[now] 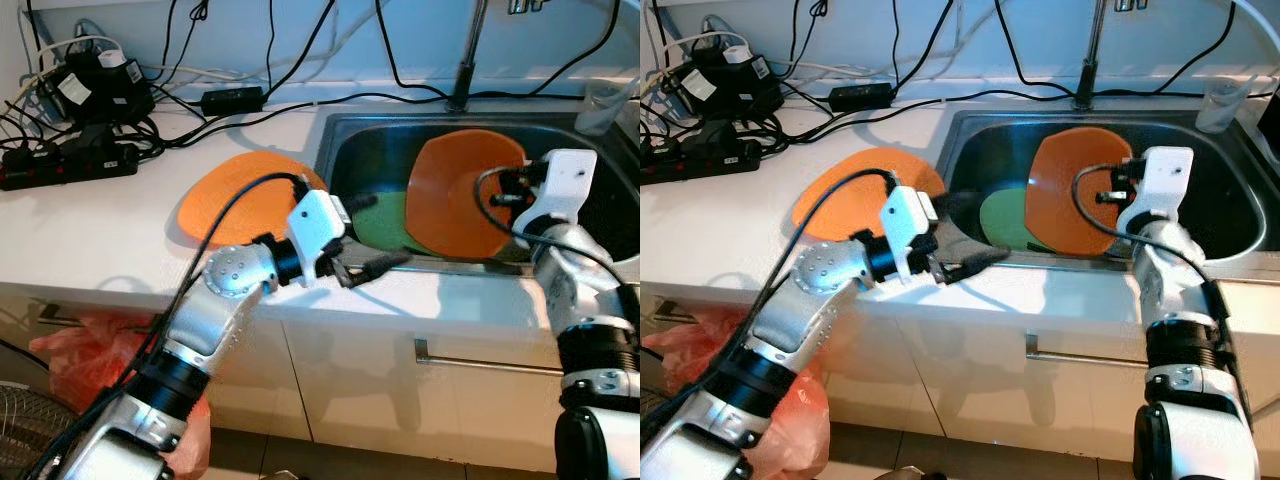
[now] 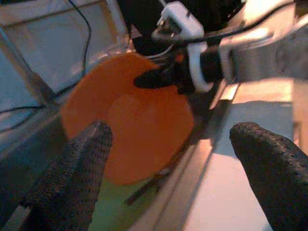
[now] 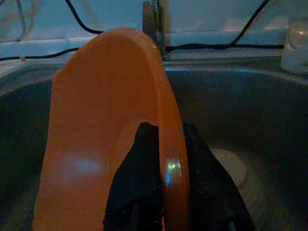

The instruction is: Kitchen organization

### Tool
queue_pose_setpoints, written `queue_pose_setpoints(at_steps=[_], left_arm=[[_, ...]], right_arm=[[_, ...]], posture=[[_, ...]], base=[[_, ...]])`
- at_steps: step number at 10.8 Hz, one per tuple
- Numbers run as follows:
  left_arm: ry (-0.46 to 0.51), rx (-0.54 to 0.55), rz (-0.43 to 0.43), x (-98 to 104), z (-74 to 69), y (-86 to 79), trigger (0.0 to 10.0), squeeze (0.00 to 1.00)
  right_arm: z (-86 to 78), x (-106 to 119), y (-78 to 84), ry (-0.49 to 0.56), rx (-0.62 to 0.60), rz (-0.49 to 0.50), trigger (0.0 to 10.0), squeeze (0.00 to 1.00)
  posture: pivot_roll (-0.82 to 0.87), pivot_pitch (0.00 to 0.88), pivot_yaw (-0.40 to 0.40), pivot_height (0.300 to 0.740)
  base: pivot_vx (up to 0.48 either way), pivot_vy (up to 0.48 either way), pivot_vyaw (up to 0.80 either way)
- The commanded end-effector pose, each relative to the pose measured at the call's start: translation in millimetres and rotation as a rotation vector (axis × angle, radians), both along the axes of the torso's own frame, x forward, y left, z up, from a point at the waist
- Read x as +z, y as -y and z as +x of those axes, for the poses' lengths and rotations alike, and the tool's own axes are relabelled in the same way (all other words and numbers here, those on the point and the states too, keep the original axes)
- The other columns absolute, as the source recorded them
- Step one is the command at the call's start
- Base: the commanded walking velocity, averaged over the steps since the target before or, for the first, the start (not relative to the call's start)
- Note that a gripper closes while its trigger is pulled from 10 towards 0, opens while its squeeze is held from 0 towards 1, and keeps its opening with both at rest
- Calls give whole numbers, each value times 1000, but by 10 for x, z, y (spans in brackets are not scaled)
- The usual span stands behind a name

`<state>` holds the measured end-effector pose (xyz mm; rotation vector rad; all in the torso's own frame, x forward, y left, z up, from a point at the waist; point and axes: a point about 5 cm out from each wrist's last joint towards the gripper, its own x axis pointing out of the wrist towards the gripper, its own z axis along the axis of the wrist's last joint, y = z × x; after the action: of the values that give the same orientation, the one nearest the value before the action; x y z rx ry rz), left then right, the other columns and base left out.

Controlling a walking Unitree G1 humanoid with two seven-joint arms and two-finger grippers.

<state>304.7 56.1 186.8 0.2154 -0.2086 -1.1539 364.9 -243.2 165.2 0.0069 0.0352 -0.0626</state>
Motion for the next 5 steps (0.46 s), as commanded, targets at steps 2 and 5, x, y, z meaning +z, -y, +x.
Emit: queue_pose_setpoints(at_steps=[2,5], left_arm=[[-44,-5,-34,53,-29,16,10000,706],[-104,10,-90,141,-70,-37,10000,188]], right_arm=[[26,-64,-67,28,3,13,10000,0],[114,-121,-168,26,7,50,10000,0]], posture=[[-75,0,119,740],[-34,0,122,740]], base=[[0,0,0],[0,0,0]])
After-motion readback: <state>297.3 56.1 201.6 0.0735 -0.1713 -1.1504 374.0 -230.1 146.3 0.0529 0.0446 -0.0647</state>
